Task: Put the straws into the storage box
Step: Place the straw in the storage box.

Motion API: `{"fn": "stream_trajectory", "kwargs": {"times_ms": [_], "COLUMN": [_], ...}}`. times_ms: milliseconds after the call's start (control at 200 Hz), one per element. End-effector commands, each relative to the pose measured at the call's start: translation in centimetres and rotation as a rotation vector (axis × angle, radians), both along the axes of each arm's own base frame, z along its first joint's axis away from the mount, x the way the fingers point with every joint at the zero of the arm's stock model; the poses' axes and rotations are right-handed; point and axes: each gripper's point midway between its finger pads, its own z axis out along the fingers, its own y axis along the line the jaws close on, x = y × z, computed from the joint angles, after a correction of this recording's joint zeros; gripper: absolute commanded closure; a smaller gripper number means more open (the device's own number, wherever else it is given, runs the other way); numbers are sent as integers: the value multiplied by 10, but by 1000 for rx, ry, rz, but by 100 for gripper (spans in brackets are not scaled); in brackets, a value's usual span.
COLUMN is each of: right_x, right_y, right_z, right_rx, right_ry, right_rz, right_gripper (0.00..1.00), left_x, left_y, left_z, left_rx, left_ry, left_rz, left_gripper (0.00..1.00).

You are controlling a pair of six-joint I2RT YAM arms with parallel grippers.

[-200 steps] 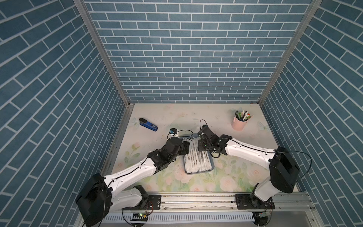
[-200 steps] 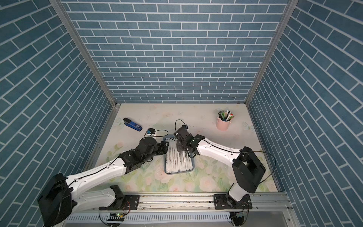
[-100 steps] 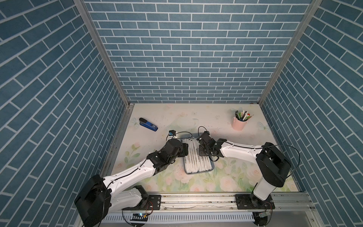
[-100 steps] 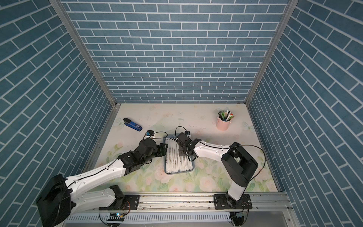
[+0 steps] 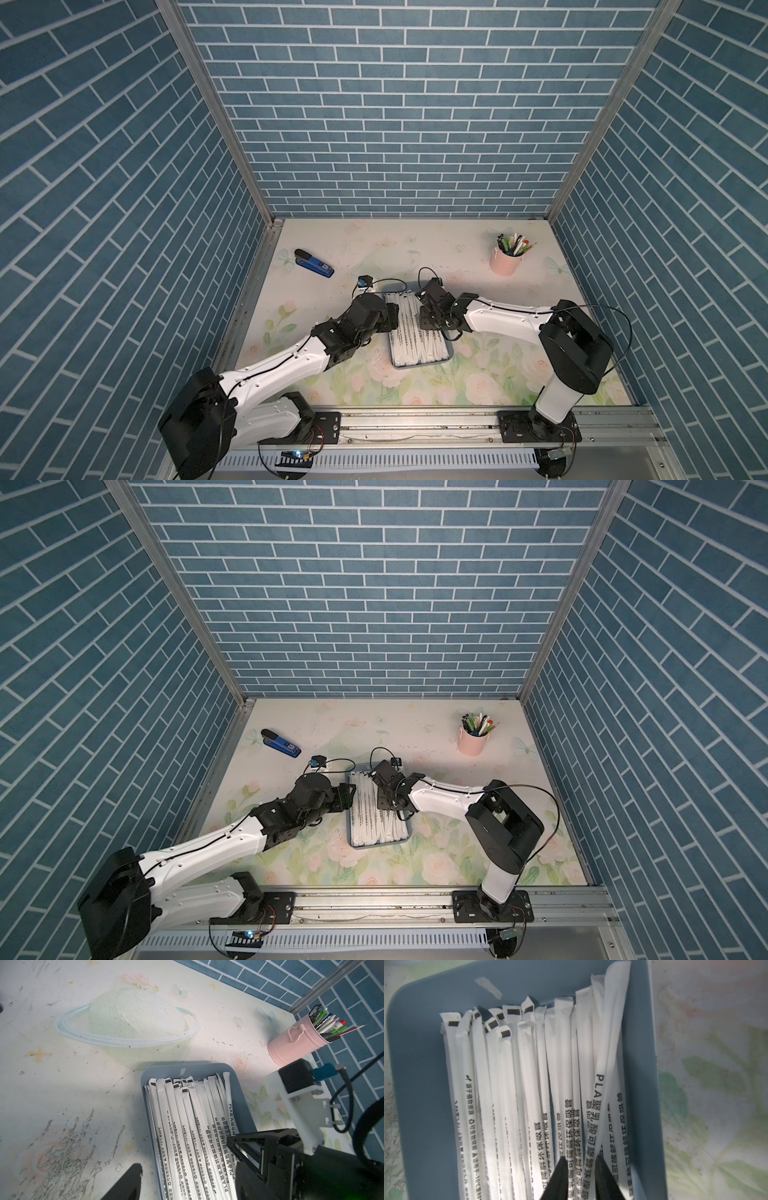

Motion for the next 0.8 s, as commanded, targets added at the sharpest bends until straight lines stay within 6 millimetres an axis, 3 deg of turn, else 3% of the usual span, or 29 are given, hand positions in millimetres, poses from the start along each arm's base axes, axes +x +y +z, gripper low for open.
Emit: {"fn": "stream_trajectory", "kwargs": {"times_ms": [0, 145, 290, 480, 795], "right_x": [6, 8, 1, 0, 3], "right_y": [2, -3, -2, 4, 14], "right_z": [35, 40, 23, 7, -4], "right_rx": [7, -45, -71, -79, -33], "right_ry": [-59, -82, -44, -15, 15], "right_rz": [23, 69, 126, 152, 95], "right_gripper": [74, 75, 84, 84, 69], "left_x": [4, 5, 6, 6, 4], "left_y": [-1, -2, -3, -3, -1], "left_z": [4, 6, 7, 7, 6], "left_rx": [6, 10, 10, 9, 10], "left_ry": [-12, -18, -19, -18, -20], "left_rz": [-3, -6, -5, -4, -4], "left_gripper": [26, 26, 26, 26, 26]}}
